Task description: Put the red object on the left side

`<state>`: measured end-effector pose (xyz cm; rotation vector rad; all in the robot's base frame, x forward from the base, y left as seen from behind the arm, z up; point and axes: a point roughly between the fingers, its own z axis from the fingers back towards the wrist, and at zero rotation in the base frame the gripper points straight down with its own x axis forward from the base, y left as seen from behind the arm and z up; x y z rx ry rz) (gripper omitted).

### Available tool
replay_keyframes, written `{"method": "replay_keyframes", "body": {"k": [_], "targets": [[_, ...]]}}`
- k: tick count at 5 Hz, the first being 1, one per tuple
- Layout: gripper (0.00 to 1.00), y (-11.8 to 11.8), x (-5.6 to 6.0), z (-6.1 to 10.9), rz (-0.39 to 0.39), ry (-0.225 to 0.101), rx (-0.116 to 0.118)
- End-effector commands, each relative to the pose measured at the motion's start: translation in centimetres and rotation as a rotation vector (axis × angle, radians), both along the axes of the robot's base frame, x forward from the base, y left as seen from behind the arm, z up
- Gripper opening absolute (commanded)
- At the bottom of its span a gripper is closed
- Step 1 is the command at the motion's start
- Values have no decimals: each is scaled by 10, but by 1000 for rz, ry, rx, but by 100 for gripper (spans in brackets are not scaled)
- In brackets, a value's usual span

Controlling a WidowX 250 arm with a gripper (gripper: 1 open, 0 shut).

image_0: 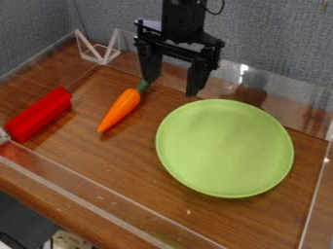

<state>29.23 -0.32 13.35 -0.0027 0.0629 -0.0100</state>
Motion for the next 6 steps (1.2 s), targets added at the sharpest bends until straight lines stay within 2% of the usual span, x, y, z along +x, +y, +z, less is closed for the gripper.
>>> {"method": "replay_keyframes", "body": {"k": [1,2,3,4,5,6], "targets": [[100,17,0,-1,38,23,-3],[100,55,-7,-1,89,29,-2],[100,68,-12,0,86,8,-10],[100,82,-11,2,107,-8,-3],[100,103,-8,0,84,-13,3],[100,137,-16,-1,74,-30,18]]}}
